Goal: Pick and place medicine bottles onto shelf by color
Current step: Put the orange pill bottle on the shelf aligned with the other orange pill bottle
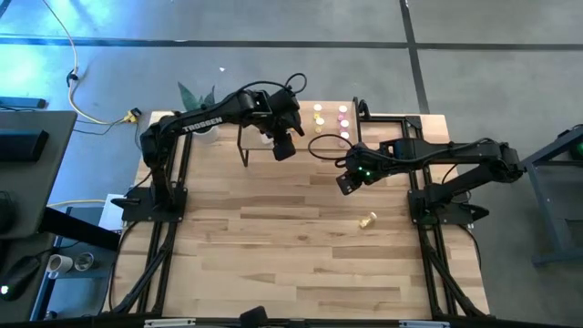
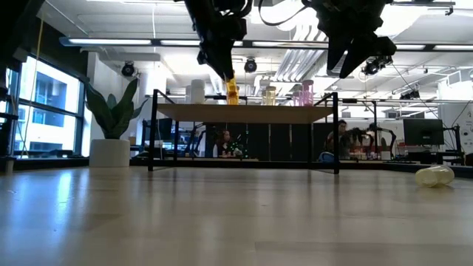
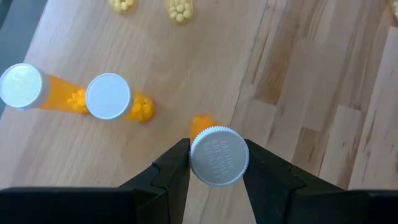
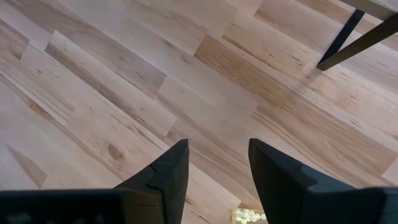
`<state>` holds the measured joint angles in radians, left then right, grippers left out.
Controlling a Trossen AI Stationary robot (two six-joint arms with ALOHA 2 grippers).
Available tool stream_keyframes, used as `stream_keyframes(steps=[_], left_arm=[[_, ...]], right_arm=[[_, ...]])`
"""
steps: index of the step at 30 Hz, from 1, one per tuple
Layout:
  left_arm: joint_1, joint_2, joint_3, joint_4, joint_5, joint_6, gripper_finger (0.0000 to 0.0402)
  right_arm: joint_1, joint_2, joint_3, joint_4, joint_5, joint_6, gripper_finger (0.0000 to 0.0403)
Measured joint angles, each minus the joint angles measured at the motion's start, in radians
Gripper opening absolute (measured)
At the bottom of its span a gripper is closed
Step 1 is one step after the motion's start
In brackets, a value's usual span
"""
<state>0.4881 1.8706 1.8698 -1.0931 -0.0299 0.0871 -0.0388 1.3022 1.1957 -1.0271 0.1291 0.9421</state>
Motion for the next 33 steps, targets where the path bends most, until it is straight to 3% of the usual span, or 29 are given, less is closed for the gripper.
stream_keyframes(steps=[33], left_arm=[[0.001, 0.037, 0.000, 0.008, -0.034, 0.011, 0.0133]], right_arm=[[0.000, 0.000, 0.000, 0.000, 0.000, 0.000, 0.0158]])
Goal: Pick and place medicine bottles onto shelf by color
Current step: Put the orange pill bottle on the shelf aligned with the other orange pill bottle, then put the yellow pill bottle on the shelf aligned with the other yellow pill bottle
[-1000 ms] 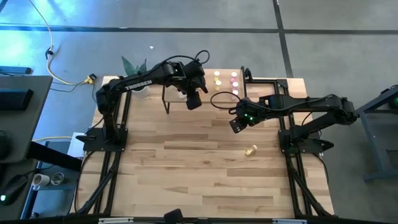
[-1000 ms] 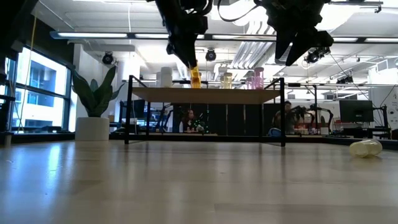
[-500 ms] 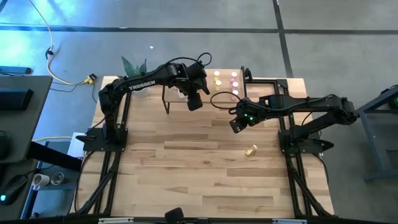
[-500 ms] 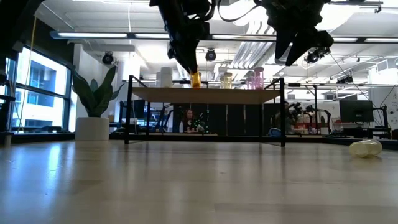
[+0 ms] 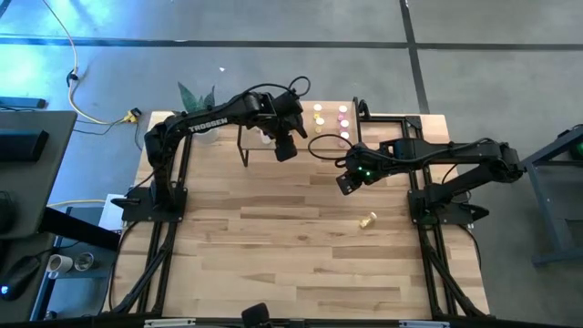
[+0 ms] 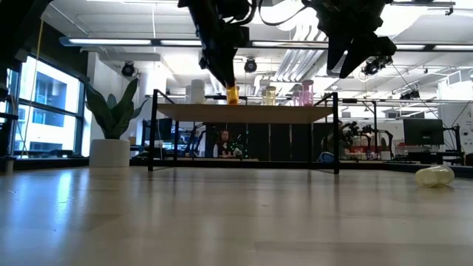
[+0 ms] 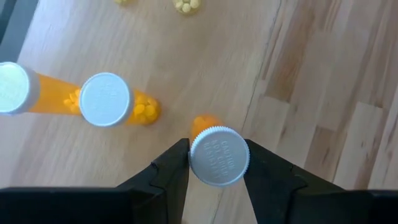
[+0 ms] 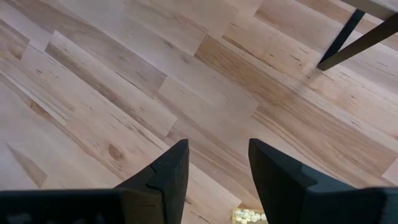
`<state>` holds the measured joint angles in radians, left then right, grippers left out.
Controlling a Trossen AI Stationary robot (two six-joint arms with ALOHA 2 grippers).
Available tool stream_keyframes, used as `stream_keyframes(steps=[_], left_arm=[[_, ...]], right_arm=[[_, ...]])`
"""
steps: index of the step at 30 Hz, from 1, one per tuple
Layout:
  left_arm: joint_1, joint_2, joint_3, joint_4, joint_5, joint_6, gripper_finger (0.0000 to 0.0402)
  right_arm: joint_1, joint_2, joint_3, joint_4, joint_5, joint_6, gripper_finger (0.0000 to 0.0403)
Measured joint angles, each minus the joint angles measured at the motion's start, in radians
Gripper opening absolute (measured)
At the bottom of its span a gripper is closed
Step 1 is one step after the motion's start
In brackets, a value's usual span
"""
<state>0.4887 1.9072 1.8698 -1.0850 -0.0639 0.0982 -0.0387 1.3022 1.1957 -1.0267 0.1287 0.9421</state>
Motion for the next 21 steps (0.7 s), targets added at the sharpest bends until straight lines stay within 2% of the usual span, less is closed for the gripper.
stream_keyframes(steps=[9, 21], left_arm=[[0.000, 0.000, 0.000, 0.007, 0.000, 0.003, 0.0154], [0.000, 0.000, 0.000, 0.019, 0.000, 0.001, 0.0158]], right_arm=[[0.000, 0.000, 0.000, 0.000, 0.000, 0.000, 0.0158], [0.000, 0.000, 0.000, 0.000, 0.000, 0.000, 0.0158]])
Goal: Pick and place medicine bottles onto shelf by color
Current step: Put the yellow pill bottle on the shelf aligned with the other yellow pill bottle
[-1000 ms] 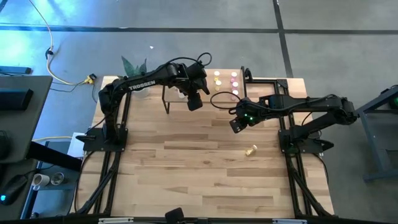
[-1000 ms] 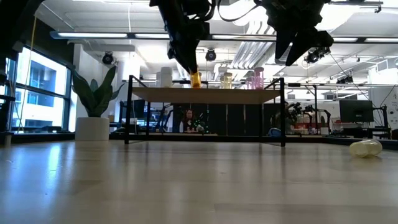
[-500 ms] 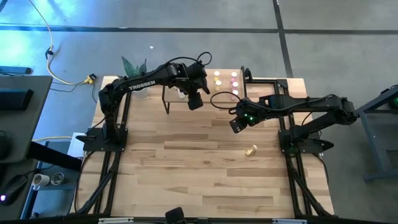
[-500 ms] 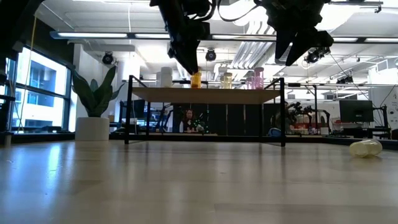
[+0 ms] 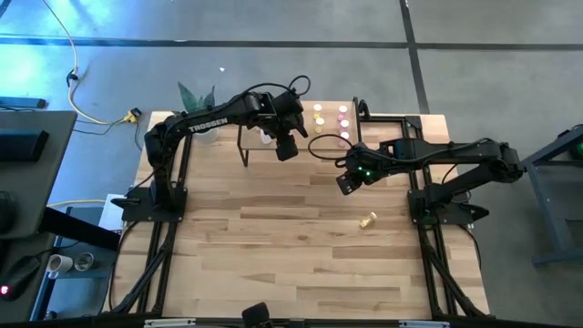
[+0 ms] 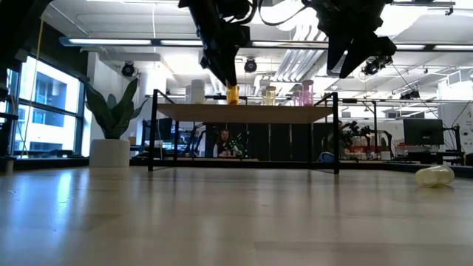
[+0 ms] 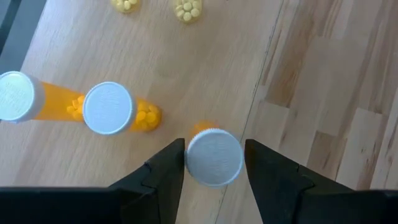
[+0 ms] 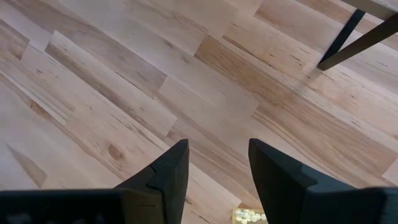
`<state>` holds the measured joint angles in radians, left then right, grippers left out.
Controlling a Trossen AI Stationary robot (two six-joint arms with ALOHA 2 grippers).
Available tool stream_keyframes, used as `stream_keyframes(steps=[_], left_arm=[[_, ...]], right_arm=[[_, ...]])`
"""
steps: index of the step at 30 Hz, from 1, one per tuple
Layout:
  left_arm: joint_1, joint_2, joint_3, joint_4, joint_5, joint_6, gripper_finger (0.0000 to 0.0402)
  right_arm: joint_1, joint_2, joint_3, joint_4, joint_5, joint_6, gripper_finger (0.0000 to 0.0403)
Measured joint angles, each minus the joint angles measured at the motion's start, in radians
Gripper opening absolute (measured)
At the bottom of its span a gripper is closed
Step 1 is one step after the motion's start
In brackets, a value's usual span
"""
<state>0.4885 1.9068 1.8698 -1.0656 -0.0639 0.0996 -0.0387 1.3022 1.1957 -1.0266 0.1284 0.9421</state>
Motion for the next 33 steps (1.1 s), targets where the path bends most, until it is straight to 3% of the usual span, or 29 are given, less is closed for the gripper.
stream_keyframes(steps=[27, 33], left_arm=[[0.003, -0.009, 0.000, -0.006, -0.046, 0.010, 0.0159], [0.009, -0.011, 0.062, -0.041, -0.052, 0.032, 0.0159]], right_arm=[[0.000, 0.000, 0.000, 0.000, 0.000, 0.000, 0.0158], [0.000, 0.000, 0.000, 0.000, 0.000, 0.000, 0.0158]])
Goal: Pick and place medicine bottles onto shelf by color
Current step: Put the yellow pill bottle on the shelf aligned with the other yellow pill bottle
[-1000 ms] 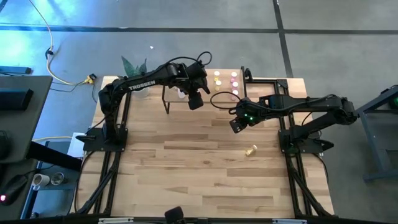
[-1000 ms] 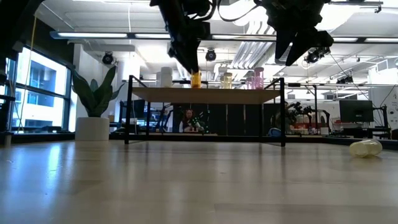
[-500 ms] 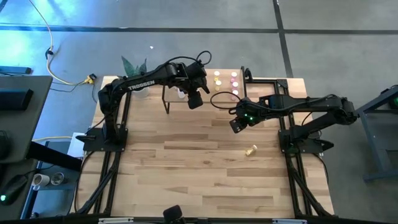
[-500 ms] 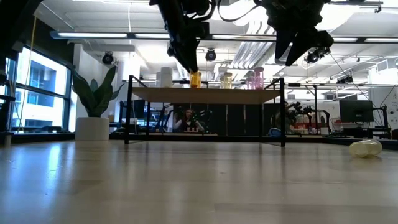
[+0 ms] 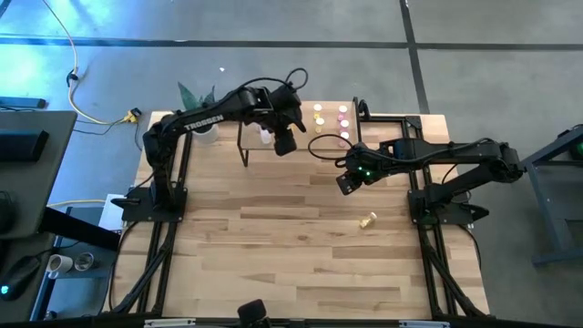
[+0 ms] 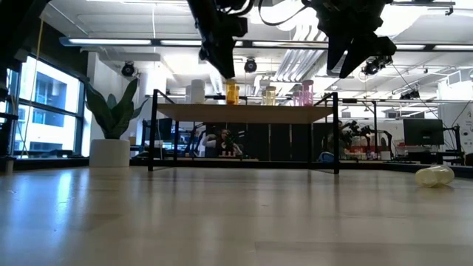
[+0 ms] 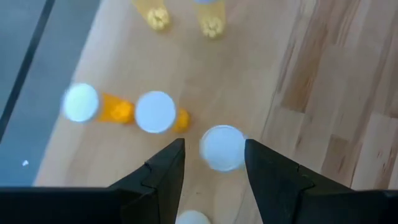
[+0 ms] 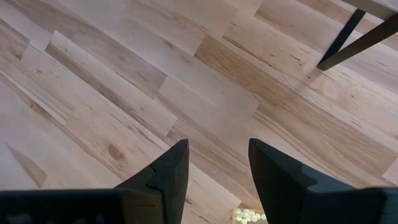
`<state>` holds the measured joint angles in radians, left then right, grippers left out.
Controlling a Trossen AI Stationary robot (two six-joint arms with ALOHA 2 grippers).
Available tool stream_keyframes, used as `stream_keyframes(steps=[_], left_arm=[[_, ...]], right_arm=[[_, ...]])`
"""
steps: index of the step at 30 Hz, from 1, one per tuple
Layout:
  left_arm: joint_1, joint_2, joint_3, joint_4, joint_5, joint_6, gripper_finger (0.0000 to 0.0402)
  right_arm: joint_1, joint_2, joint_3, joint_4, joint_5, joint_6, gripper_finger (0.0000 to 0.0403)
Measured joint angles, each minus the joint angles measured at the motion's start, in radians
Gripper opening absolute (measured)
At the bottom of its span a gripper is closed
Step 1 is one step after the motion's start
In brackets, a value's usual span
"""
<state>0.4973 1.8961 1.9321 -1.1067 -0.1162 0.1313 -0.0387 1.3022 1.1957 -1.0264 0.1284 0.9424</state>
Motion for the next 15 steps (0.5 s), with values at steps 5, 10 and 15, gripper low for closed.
stream_keyframes(steps=[5, 10, 15], left_arm=[[0.003, 0.000, 0.084, -0.036, 0.000, 0.004, 0.0159], [0.003, 0.000, 0.158, -0.065, 0.007, 0.030, 0.0159], [0.010, 0.000, 0.237, -0.127, 0.008, 0.049, 0.0159]], right_arm=[[0.000, 0.000, 0.000, 0.000, 0.000, 0.010, 0.0158], [0.000, 0.000, 0.000, 0.000, 0.000, 0.022, 0.0158], [0.000, 0.000, 0.000, 0.000, -0.012, 0.059, 0.0158]])
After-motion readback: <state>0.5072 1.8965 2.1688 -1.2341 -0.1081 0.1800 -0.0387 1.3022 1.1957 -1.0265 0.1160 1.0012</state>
